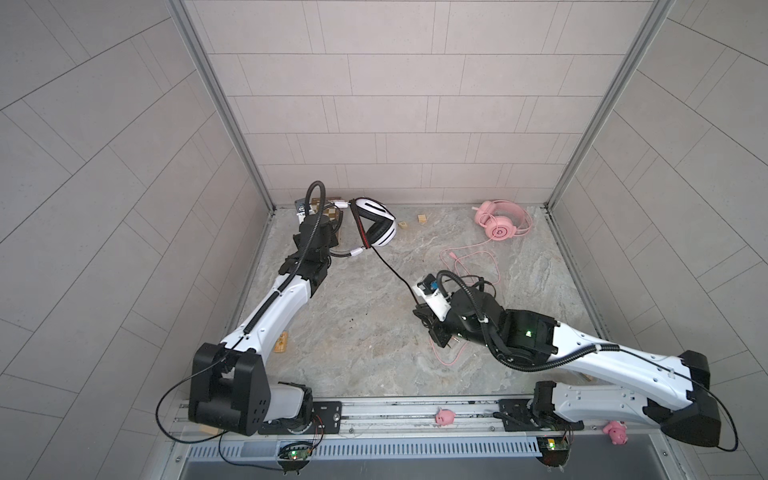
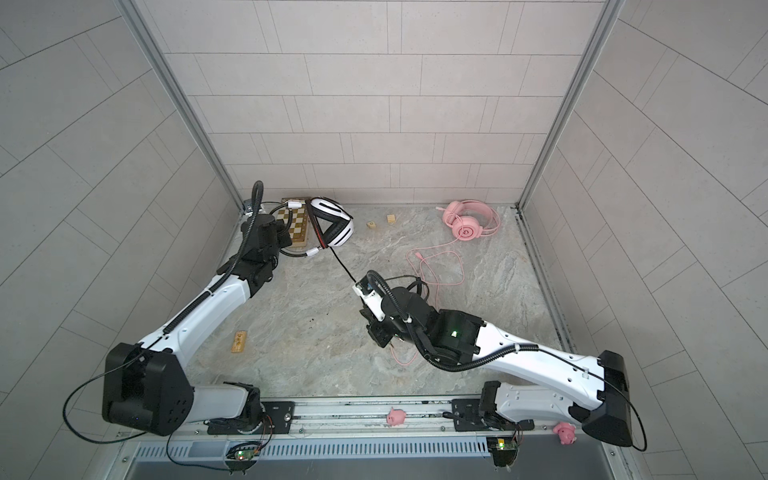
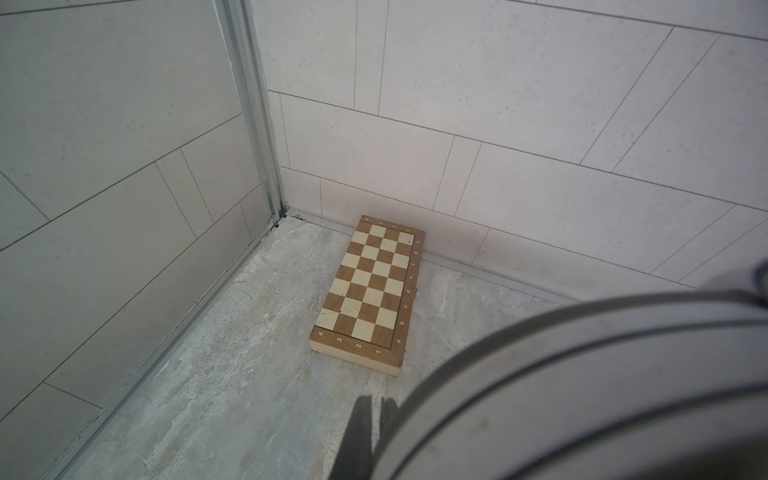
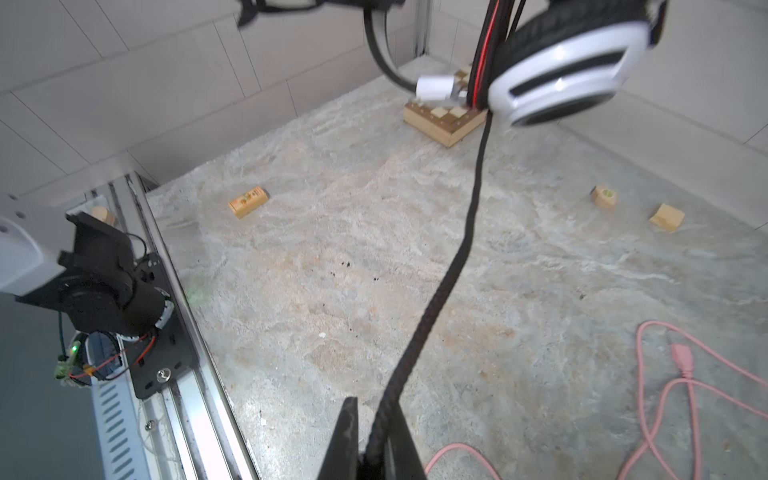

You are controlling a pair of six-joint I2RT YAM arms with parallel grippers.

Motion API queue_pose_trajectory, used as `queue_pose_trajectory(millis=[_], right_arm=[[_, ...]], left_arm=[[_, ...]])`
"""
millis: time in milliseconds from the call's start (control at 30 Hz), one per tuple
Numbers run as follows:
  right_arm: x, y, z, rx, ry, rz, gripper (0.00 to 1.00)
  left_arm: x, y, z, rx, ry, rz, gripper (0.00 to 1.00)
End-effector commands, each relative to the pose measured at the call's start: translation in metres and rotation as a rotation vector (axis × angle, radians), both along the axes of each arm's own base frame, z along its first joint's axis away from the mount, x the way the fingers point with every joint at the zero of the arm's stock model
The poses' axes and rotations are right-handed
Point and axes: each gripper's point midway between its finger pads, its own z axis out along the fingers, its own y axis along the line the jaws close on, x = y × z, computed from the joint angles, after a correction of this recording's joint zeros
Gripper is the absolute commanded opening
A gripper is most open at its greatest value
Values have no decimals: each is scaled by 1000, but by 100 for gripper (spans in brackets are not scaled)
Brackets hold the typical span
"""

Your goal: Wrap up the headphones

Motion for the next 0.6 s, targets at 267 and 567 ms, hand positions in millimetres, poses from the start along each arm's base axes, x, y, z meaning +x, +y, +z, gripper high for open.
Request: queue_pose_trajectory(millis=[267, 567], right_arm=[[13, -44, 102, 30, -230, -131, 6], [45, -77, 137, -26, -357, -295, 6]], left_arm=[[7, -78, 34, 164, -43, -299, 0], [-24, -176, 16, 386, 46, -723, 0]])
